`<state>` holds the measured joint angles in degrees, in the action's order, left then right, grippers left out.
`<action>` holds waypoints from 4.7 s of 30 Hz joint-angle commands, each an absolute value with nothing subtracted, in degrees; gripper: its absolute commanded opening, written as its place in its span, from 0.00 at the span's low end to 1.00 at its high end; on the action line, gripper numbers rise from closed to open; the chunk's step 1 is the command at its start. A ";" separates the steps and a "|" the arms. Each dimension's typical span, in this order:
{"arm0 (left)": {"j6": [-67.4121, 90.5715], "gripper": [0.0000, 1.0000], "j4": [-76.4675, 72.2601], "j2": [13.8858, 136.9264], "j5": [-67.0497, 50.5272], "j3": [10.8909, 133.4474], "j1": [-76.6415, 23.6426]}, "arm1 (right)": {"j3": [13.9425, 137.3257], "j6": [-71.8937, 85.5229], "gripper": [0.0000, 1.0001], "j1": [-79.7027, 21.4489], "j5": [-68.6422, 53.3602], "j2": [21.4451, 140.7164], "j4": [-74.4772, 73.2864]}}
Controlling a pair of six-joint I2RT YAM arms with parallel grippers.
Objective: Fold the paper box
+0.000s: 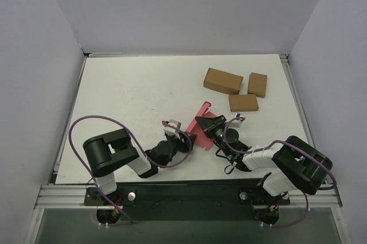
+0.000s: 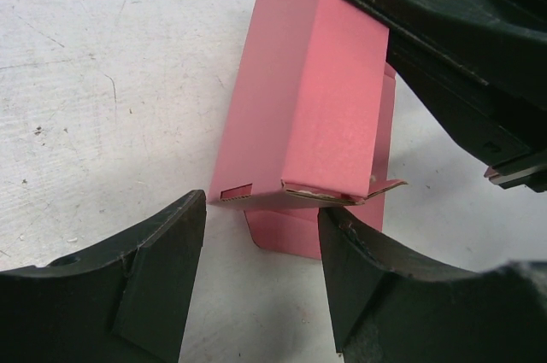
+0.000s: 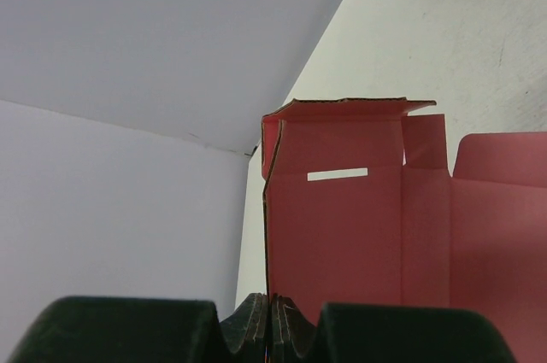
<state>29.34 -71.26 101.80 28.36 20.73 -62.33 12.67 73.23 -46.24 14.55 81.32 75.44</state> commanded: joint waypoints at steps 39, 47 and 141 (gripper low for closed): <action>17.32 0.61 -93.34 108.28 34.89 23.29 -63.54 | 11.60 76.99 0.00 -46.93 17.14 82.53 71.20; 17.05 0.61 -93.43 107.84 34.72 23.82 -63.55 | 11.08 75.67 0.00 -47.20 18.37 82.44 70.22; 22.50 0.08 -33.49 56.25 -28.65 18.28 -43.42 | 34.90 17.93 0.69 -40.78 1.41 37.18 -7.57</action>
<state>21.96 -37.15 57.71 -25.08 15.14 -43.86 34.00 20.73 -40.49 2.83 36.93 -9.26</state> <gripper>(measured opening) 0.392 0.709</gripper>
